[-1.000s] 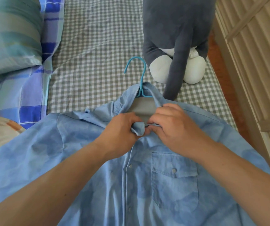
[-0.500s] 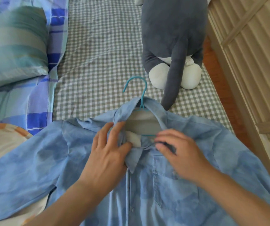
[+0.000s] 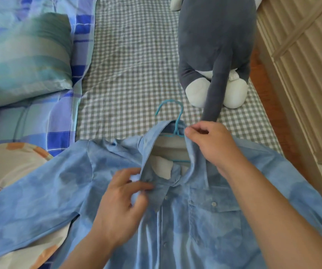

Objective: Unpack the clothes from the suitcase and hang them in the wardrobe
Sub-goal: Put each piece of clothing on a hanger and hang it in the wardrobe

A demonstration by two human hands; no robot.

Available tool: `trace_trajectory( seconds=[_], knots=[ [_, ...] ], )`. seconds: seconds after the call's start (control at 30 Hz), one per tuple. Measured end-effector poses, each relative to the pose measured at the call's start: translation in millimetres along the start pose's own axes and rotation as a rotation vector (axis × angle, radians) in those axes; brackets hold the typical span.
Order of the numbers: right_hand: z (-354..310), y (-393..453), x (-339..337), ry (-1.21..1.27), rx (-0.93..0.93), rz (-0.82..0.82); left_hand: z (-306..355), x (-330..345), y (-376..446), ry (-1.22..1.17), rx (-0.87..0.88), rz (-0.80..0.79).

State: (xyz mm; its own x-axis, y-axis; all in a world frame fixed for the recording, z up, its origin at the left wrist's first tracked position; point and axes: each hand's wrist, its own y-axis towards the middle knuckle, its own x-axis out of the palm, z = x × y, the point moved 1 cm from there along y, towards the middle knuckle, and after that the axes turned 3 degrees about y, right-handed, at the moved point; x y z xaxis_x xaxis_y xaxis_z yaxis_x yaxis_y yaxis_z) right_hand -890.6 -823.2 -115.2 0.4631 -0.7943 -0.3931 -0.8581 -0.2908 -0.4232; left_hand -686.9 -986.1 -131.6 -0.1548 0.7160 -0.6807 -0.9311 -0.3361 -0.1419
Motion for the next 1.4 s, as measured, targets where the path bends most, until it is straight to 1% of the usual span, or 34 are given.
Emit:
trace_trajectory(
  seconds=[0.07, 0.1, 0.17, 0.2, 0.3, 0.37, 0.5, 0.57, 0.63, 0.7, 0.73, 0.77, 0.83, 0.87, 0.9, 0.93, 0.97, 1.07, 1.13, 1.17, 1.2, 1.23, 1.27, 1.33, 1.37, 1.4],
  knots=[
    [3, -22, 0, 0.063, 0.017, -0.047, 4, -3, 10, -0.044, -0.150, 0.193],
    [6, -31, 1, 0.086, 0.038, -0.060, 9, -3, 17, -0.091, -0.221, 0.227],
    [12, -45, 5, 0.092, 0.085, -0.050, 26, 0, 28, -0.193, -0.315, 0.178],
    [14, -49, 8, 0.074, 0.097, -0.022, 35, 3, 30, -0.177, -0.300, 0.150],
    [16, -56, 17, -0.105, 0.081, 0.044, 50, 14, 25, 0.029, -0.135, 0.155],
    [18, -61, 23, -0.147, 0.061, 0.087, 48, 20, 16, 0.050, -0.129, 0.160],
    [17, -74, 27, 0.027, 0.007, 0.192, 38, 33, -14, -0.033, -0.247, 0.164],
    [15, -83, 31, 0.089, 0.002, 0.206, 36, 40, -20, -0.078, -0.335, 0.186],
    [14, -93, 33, 0.127, -0.001, 0.201, 34, 46, -18, -0.134, -0.322, 0.281],
    [15, -99, 32, 0.124, -0.008, 0.181, 31, 38, -10, -0.314, -0.344, 0.359],
    [17, -101, 30, 0.124, -0.001, 0.168, 29, 29, -4, -0.465, -0.387, 0.331],
    [20, -101, 29, 0.128, 0.017, 0.152, 27, 18, 2, -0.627, -0.416, 0.235],
    [25, -99, 25, 0.147, 0.077, 0.111, 20, -3, 10, -0.935, -0.437, -0.092],
    [27, -98, 24, 0.162, 0.107, 0.082, 14, -11, 12, -1.036, -0.464, -0.262],
    [28, -97, 22, 0.172, 0.128, 0.052, 7, -18, 15, -1.078, -0.494, -0.402],
    [29, -95, 20, 0.175, 0.141, 0.023, 1, -23, 19, -1.060, -0.512, -0.489],
    [30, -94, 18, 0.193, 0.155, -0.005, -4, -26, 23, -1.015, -0.514, -0.525],
    [30, -91, 17, 0.356, 0.273, -0.084, -8, -35, 32, -0.944, -0.576, -0.524],
    [34, -88, 18, 0.483, 0.386, -0.039, -4, -33, 33, -0.918, -0.617, -0.514],
    [36, -87, 18, 0.549, 0.433, 0.013, -1, -29, 32, -0.923, -0.627, -0.489],
    [37, -86, 16, 0.627, 0.463, 0.062, 0, -24, 30, -0.915, -0.628, -0.432],
    [40, -86, 14, 0.684, 0.460, 0.104, 0, -18, 25, -0.851, -0.604, -0.359],
    [43, -88, 11, 0.702, 0.433, 0.132, -2, -13, 19, -0.709, -0.560, -0.288],
    [53, -94, 10, 0.669, 0.346, 0.162, -8, -2, -2, -0.289, -0.474, -0.164],
    [62, -99, 12, 0.646, 0.311, 0.180, -9, 3, -14, -0.180, -0.486, -0.126],
    [70, -105, 15, 0.638, 0.288, 0.200, -14, 10, -27, -0.195, -0.529, -0.127]
  ],
)
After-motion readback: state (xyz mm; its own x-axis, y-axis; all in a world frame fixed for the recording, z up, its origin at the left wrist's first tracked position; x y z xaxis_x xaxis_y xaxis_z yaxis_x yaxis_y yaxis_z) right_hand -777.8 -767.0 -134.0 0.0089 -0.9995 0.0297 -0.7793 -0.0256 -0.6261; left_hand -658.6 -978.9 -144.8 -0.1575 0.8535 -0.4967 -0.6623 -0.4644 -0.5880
